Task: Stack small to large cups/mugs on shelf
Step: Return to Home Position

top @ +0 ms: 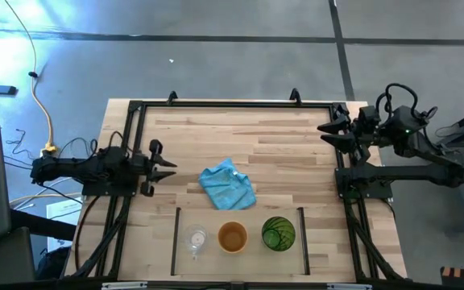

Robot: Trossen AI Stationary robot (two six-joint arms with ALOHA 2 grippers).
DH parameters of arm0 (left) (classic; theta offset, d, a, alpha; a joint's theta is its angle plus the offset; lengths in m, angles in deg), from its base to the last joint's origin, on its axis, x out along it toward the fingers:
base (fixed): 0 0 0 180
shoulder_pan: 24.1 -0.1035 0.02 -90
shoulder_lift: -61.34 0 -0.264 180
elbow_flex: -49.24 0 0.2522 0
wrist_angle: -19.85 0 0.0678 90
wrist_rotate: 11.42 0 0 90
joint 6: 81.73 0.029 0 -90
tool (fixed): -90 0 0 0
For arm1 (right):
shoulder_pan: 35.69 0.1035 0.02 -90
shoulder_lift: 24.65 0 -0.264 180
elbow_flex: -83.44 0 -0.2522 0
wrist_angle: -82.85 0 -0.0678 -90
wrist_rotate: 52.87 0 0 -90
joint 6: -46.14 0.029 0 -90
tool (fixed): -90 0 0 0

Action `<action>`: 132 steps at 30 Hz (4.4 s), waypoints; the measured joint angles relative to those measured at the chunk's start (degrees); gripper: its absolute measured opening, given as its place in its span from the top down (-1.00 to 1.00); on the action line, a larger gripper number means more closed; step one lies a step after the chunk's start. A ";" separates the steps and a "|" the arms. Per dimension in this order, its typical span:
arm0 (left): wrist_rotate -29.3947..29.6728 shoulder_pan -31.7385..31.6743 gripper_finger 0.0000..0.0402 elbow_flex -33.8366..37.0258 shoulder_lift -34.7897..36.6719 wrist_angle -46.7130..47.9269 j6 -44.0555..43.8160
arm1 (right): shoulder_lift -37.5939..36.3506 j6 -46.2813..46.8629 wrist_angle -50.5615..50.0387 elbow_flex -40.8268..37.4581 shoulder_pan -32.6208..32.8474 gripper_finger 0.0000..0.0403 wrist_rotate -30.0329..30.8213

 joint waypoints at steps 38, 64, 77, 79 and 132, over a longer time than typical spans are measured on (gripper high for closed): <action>4.02 0.00 0.54 0.00 3.44 7.81 4.47 | 0.00 1.28 -0.17 0.02 0.02 0.33 -0.85; 4.05 0.00 0.54 0.00 3.44 7.76 2.84 | -9.28 -17.23 -6.36 -10.78 0.32 0.33 0.29; 4.05 0.00 0.54 0.00 3.44 7.74 2.86 | -30.44 -16.74 4.29 -24.67 0.33 0.33 10.15; 4.05 0.00 0.54 0.00 3.44 7.74 2.87 | -30.39 -17.58 2.49 -24.63 0.31 0.33 10.57; 4.07 -0.01 0.54 0.00 3.46 7.76 2.90 | -18.89 -16.04 42.31 -49.22 8.27 0.33 14.31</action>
